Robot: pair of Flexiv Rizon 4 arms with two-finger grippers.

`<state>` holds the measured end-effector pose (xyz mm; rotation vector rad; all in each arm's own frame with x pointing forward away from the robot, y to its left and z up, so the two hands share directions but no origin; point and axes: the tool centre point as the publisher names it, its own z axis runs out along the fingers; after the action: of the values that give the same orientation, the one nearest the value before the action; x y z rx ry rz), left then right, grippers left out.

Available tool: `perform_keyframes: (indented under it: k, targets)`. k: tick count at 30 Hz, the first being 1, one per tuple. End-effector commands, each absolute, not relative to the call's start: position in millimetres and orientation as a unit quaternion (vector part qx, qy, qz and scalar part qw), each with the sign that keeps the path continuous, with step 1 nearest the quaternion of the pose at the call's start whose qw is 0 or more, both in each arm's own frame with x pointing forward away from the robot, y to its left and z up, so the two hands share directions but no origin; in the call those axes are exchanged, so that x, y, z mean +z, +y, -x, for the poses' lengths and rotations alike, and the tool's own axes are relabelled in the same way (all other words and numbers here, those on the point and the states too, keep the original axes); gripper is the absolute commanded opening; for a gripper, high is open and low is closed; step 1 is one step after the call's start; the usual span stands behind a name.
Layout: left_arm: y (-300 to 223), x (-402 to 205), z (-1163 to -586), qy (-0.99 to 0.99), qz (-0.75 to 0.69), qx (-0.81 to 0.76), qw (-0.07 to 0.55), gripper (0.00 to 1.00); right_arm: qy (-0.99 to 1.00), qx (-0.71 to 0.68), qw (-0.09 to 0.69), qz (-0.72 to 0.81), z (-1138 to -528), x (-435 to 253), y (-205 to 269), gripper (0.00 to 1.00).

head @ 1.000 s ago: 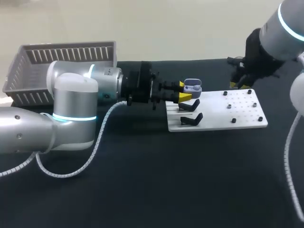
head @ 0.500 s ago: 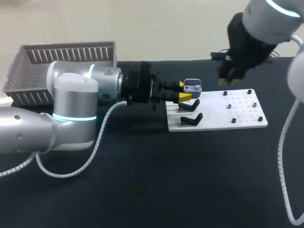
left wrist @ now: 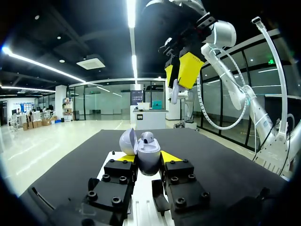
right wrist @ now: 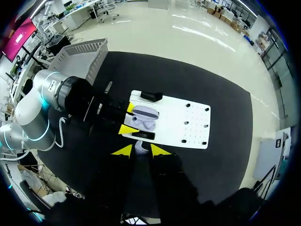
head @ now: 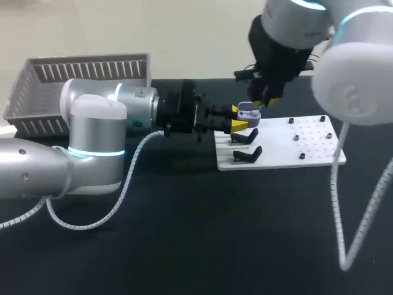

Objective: Pick up each earbud case from the left stands, insert the matching earbuds, close the lid, and place the case in the box.

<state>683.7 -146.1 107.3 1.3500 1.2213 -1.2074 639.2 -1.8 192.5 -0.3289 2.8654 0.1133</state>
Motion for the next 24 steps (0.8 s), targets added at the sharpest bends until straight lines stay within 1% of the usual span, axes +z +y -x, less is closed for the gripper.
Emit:
perform_keyframes:
  k: [1, 15, 24]
  targets:
    - [-146, 107, -685, 0.496, -0.549, -0.491, 0.459, 0.00, 0.988, 0.034, 0.099, 0.116, -649, 188, 7, 0.00]
    - [-146, 107, -685, 0.496, -0.549, -0.491, 0.459, 0.00, 0.988, 0.027, 0.085, 0.127, -657, 177, 16, 0.00]
    - [-146, 107, -685, 0.496, -0.549, -0.491, 0.459, 0.00, 0.985, 0.016, 0.101, 0.141, -661, 170, 19, 0.00]
